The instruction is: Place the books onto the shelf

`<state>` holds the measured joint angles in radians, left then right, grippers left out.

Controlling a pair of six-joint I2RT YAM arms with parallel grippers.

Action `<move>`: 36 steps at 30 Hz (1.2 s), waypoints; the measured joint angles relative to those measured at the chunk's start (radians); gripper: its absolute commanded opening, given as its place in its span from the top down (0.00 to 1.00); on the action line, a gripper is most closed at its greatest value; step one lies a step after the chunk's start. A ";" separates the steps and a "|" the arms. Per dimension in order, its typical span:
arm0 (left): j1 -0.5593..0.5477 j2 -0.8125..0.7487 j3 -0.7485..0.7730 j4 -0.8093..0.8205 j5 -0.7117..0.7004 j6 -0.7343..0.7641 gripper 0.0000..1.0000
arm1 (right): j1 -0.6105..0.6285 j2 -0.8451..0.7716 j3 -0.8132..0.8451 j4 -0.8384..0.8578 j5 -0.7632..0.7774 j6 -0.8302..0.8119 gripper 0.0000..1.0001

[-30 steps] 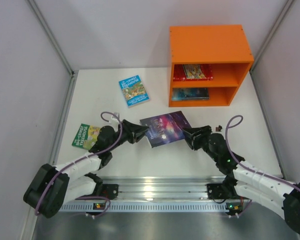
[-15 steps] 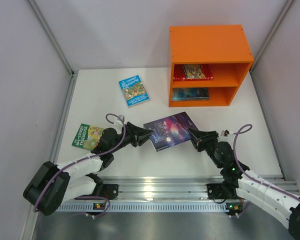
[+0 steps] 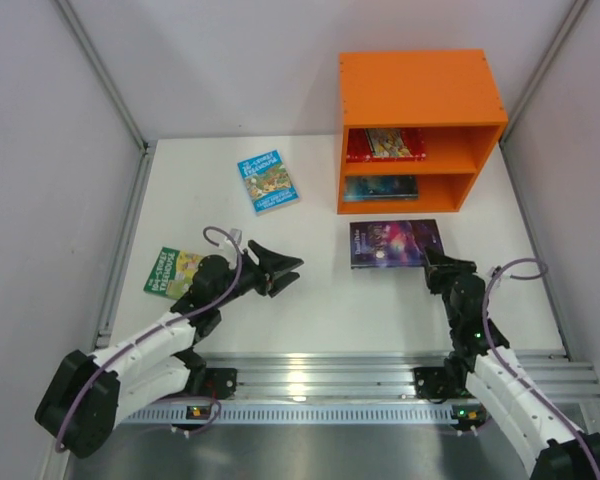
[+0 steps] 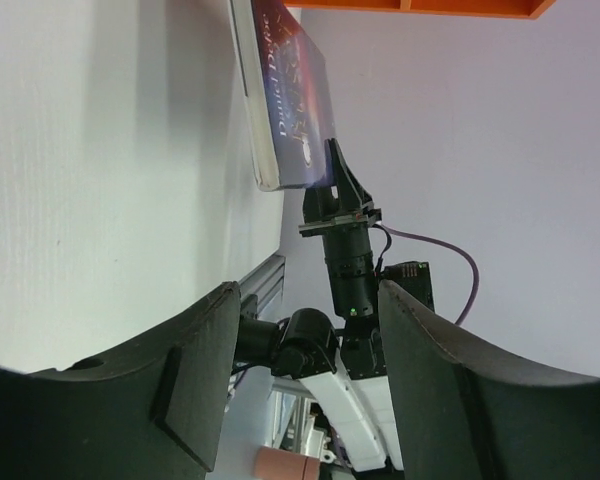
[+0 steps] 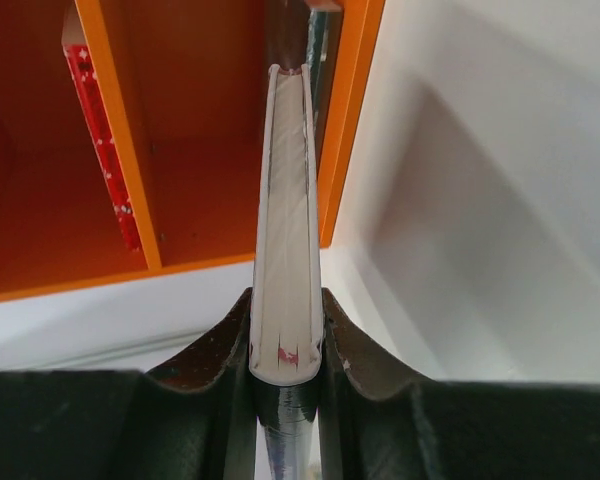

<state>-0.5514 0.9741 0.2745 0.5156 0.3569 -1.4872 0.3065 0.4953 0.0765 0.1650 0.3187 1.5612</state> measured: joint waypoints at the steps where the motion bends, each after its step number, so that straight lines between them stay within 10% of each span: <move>1: 0.000 -0.022 0.003 -0.024 -0.005 0.009 0.37 | -0.049 0.002 0.000 -0.001 -0.017 -0.014 1.00; 14: 0.000 -0.201 0.032 -0.276 -0.034 0.122 0.02 | -0.272 0.204 0.000 0.201 -0.165 -0.090 1.00; 36: 0.000 -0.339 0.029 -0.408 -0.023 0.152 0.02 | -0.284 0.789 0.141 0.864 -0.237 -0.154 1.00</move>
<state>-0.5514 0.6350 0.3035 0.1074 0.3340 -1.3354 0.0227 1.2839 0.2176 1.0294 0.0822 1.4075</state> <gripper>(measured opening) 0.983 0.218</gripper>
